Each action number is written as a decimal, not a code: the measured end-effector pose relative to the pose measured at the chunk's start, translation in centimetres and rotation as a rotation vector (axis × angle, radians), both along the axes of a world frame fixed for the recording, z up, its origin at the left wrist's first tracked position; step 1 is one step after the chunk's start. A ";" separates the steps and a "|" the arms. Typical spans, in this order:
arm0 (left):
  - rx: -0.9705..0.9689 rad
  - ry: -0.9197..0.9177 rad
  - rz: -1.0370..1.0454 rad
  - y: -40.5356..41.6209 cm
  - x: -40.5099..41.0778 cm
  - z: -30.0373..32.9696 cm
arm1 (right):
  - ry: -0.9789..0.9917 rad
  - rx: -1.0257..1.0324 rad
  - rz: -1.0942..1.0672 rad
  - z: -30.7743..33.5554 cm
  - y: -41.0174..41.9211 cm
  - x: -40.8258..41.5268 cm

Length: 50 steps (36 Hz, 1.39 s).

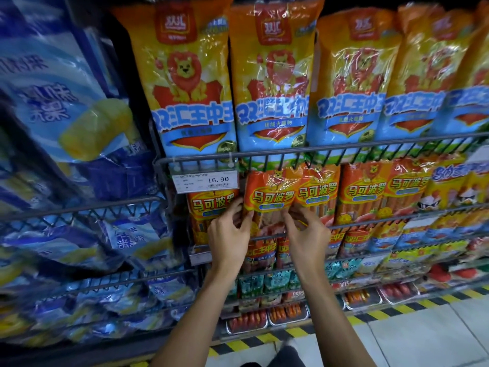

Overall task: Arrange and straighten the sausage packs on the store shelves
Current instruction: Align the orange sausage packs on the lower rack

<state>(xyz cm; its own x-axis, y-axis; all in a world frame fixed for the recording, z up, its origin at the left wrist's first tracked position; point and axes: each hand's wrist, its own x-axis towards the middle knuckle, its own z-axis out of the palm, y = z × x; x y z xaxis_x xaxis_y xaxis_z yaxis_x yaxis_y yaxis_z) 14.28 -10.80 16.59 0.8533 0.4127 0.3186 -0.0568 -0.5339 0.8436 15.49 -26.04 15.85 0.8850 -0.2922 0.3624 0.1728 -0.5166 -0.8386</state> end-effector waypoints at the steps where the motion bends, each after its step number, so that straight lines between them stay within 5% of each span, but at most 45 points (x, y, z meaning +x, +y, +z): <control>1: 0.019 0.016 -0.007 0.1 0.0 -0.1 | -0.005 -0.008 0.001 -0.2 0.0 0.1; 10: 0.245 -0.225 -0.181 -0.9 -3.5 -3.4 | -0.043 -0.089 0.069 -1.3 0.8 -0.5; 18: 0.707 -0.109 -0.269 2.0 -3.5 -4.3 | 0.053 -0.115 0.253 -2.8 0.8 -1.7; 22: 0.907 -0.107 -0.306 4.1 -3.0 -4.2 | 0.087 -0.197 0.172 -2.5 0.7 -0.4; 34: 0.971 -0.073 -0.334 4.6 -2.9 -3.5 | 0.096 -0.377 0.209 -0.9 -2.1 2.6; 50: 1.160 -0.034 -0.351 4.8 -1.2 -1.9 | -0.061 -0.306 0.229 -1.0 -1.4 -0.3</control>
<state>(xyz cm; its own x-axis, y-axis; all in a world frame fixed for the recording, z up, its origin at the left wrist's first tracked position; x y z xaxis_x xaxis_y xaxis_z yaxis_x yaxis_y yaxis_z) 13.12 -6.03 14.65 0.8458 -0.3846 0.3698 -0.3626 -0.9228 -0.1305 15.16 -27.40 14.83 0.8890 0.0398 0.4562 0.3573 -0.6835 -0.6365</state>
